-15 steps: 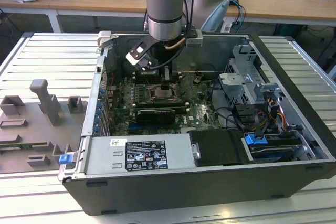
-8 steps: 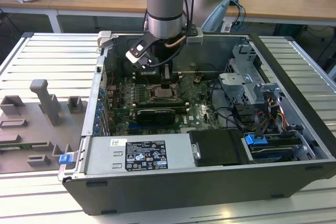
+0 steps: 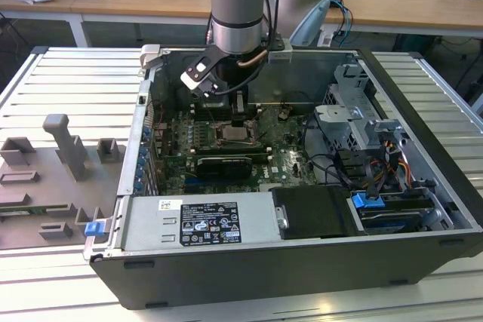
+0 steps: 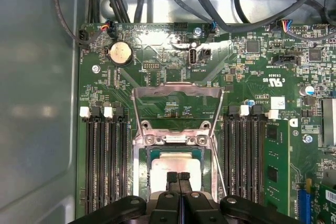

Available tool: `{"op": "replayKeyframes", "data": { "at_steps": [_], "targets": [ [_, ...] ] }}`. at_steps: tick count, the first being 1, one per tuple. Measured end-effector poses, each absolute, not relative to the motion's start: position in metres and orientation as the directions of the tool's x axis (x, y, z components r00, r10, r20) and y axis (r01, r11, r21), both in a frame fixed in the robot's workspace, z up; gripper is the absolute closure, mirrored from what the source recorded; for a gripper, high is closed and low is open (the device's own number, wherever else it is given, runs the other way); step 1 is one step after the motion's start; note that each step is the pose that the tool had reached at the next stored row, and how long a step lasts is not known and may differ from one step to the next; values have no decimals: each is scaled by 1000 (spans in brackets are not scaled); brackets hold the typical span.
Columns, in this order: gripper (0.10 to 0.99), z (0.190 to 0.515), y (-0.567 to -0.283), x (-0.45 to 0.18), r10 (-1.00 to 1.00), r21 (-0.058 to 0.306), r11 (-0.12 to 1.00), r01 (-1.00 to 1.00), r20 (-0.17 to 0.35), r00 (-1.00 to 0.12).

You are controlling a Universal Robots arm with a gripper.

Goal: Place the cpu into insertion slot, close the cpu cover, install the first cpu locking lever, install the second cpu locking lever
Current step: 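Close the cpu cover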

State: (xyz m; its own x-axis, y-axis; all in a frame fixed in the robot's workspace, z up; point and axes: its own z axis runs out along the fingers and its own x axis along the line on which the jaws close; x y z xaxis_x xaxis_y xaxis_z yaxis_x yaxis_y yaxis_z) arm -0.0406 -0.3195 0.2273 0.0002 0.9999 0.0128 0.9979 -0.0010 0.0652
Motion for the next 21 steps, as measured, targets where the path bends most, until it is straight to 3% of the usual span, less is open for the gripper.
{"op": "replayKeyframes", "data": {
  "at_steps": [21],
  "targets": [
    [980,247,-319,-41,1000,65,-1,998,1,1]
  ]
}}
